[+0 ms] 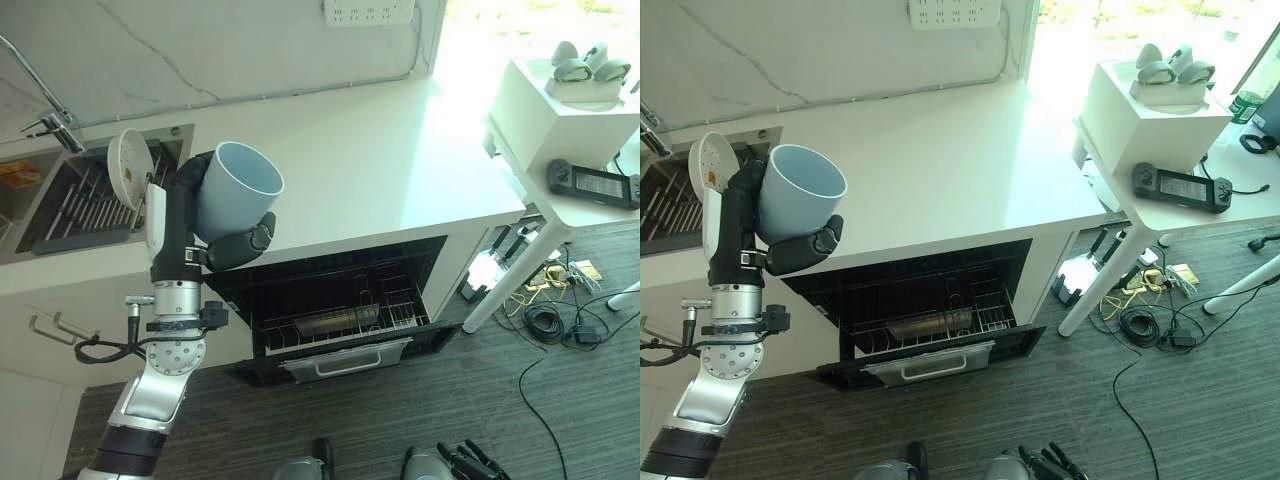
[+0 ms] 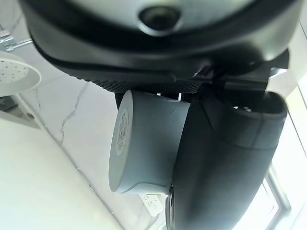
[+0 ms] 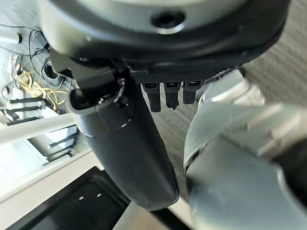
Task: Place the dishes in the dishwasher.
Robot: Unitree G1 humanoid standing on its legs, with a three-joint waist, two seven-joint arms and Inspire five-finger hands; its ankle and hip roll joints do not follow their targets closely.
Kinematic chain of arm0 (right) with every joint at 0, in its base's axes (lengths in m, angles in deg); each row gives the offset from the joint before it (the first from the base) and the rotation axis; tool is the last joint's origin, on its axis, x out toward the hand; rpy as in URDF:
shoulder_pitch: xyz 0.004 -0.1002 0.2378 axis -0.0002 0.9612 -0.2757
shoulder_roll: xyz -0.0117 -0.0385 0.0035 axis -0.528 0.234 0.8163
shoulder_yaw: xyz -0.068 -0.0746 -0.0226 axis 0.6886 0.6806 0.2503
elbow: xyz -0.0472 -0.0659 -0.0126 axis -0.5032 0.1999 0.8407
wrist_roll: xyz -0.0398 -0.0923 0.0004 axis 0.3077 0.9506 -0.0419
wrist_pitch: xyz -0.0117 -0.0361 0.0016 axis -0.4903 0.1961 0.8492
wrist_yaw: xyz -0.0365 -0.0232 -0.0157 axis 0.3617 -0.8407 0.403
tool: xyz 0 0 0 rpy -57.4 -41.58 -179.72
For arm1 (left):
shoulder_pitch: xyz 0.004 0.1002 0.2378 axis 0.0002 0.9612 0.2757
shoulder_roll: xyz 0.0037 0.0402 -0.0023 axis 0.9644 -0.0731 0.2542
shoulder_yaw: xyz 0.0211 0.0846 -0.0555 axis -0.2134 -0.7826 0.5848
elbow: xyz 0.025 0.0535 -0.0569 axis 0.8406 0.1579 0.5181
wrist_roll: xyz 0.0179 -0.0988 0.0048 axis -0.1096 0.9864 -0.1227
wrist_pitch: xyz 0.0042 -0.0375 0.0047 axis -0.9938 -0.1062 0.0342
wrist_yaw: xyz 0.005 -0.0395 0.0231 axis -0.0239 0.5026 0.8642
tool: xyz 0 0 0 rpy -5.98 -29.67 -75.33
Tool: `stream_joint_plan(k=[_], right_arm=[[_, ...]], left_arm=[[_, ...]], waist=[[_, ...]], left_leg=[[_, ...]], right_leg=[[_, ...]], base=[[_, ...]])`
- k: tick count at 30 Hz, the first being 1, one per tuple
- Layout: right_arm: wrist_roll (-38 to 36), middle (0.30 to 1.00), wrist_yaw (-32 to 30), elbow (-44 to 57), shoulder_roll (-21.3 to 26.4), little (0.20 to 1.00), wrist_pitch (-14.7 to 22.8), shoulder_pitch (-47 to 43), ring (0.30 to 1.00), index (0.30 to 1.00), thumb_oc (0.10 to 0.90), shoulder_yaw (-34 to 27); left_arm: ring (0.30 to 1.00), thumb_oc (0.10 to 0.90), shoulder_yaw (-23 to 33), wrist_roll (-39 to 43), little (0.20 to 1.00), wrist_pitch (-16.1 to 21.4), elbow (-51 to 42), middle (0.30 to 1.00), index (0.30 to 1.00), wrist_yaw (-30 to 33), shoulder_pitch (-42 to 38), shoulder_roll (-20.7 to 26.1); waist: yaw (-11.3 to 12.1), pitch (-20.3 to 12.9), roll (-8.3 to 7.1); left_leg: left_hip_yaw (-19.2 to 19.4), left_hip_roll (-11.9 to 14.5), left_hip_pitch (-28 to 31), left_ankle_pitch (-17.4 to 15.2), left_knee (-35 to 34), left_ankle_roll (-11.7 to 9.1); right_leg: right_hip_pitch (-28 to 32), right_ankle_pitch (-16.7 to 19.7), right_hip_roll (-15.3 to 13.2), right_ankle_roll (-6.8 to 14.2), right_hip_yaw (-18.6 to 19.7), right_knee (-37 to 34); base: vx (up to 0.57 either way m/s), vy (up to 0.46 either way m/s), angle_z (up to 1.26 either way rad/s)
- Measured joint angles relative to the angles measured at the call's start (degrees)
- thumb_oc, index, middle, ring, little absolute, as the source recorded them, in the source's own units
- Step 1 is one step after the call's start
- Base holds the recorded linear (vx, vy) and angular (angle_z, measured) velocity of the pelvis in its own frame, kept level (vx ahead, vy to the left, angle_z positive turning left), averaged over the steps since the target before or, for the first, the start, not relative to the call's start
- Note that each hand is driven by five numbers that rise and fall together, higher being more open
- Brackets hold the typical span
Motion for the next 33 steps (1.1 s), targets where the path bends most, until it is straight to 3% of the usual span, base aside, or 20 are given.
stream_joint_plan(k=[2,6,9,10,14,18,24,28,30,33], right_arm=[[-1.8,0.9,-2.2,3.1,-0.3,0.9,1.5,0.3,0.9,0.9,0.8,-0.6],[-5.1,0.9,-5.9,8.4,-0.5,0.9,4.7,0.4,0.9,0.9,0.8,-4.6],[-8.3,0.9,-8.4,20.1,-0.6,0.9,9.0,3.0,0.9,0.9,0.8,-7.5],[-8.3,0.9,-9.0,22.2,-0.5,0.9,13.1,2.7,0.9,0.9,0.8,-8.1],[-7.5,0.9,-14.9,38.2,-1.2,0.9,15.3,4.9,0.9,0.9,0.8,-9.9],[-0.2,0.9,-20.6,49.5,-1.1,0.9,19.9,3.6,0.9,0.9,0.8,-11.2],[0.8,0.9,-21.1,60.7,-1.0,0.9,20.4,4.4,0.9,0.9,0.8,-11.7],[0.3,0.9,-14.7,70.5,1.2,0.9,19.2,5.1,0.9,0.9,0.8,-10.8],[-0.2,0.9,-8.7,74.4,4.2,0.9,17.3,4.3,0.9,0.9,0.8,-9.1],[-5.9,0.9,-2.1,77.5,8.6,0.9,9.2,1.1,0.9,0.9,0.8,-3.3]], left_arm=[[0.3,0.4,-0.2,1.8,0.3,0.0,0.0,0.3,0.3,-0.9,0.0,-0.1],[0.3,0.4,-0.6,2.0,0.3,0.0,0.0,0.3,0.3,-1.3,0.2,-0.2],[0.3,0.4,-0.5,6.2,0.3,0.0,0.0,0.3,0.3,-4.0,0.2,-0.4],[0.3,0.4,-0.5,7.2,0.3,0.1,0.0,0.3,0.3,-5.5,0.3,-0.6],[0.3,0.4,-0.1,13.9,0.3,0.1,-0.4,0.3,0.3,-8.8,0.6,-5.2],[0.3,0.4,-1.5,18.7,0.3,-0.1,-0.4,0.3,0.3,-12.7,0.8,-8.1],[0.3,0.4,-3.0,19.8,0.3,-0.4,-0.4,0.3,0.3,-13.0,0.9,-12.1],[0.3,0.4,-3.8,17.5,0.3,-0.3,-0.3,0.3,0.3,-7.3,0.4,-12.5],[0.3,0.4,-4.1,14.1,0.3,1.0,-0.3,0.3,0.3,-4.0,0.1,-12.5],[0.3,0.4,-6.9,7.9,0.3,2.5,0.6,0.3,0.3,1.9,-1.6,-12.5]], waist=[[-0.4,-0.6,-0.78],[-1.6,-1.1,-1.68],[-2.8,-1.2,-1.79],[-3.6,-1.5,-2.23],[-5.0,-2.0,-2.73],[-8.1,-2.1,-3.52],[-11.1,-2.5,-3.28],[-12.6,-2.7,-2.79],[-12.2,-2.8,-2.72],[-10.7,-2.8,-2.7]], left_leg=[[0.9,0.0,-0.4,-0.2,0.4,0.3],[2.0,0.3,-0.4,-0.3,0.6,0.4],[3.1,1.0,-0.4,-0.6,0.9,0.3],[3.3,1.2,-0.4,-0.7,0.9,0.3],[5.4,1.9,-0.3,-1.3,1.4,0.1],[7.4,2.9,0.3,-1.8,1.8,0.0],[11.3,3.9,1.6,-3.3,2.5,-0.5],[12.4,4.1,1.8,-3.5,2.5,-0.6],[12.8,4.4,1.9,-3.5,2.6,-0.6],[12.9,4.5,2.1,-3.3,2.6,-0.5]], right_leg=[[0.0,1.2,-0.1,1.1,0.4,-0.9],[-0.3,1.8,0.2,1.3,1.2,-1.3],[-0.3,2.3,0.8,1.2,1.9,-2.1],[-0.5,2.4,1.0,1.1,2.1,-2.1],[-2.2,2.7,1.7,1.1,4.4,-2.0],[-2.4,3.8,2.6,1.0,6.7,-2.7],[-3.8,4.2,3.5,1.1,10.6,-2.7],[-4.2,4.4,3.8,1.1,11.6,-2.6],[-4.1,4.8,4.0,1.1,11.9,-2.5],[-3.7,5.2,4.1,1.0,11.9,-2.7]], base=[[0.01,0.055,-0.19],[0.01,0.016,-0.14],[0.0,-0.011,-0.17],[-0.01,-0.01,-0.12],[-0.01,-0.007,-0.3],[0.0,0.009,-0.35],[0.0,0.011,-0.39],[0.01,0.022,-0.14],[-0.01,0.002,-0.11],[0.0,-0.004,0.01]])
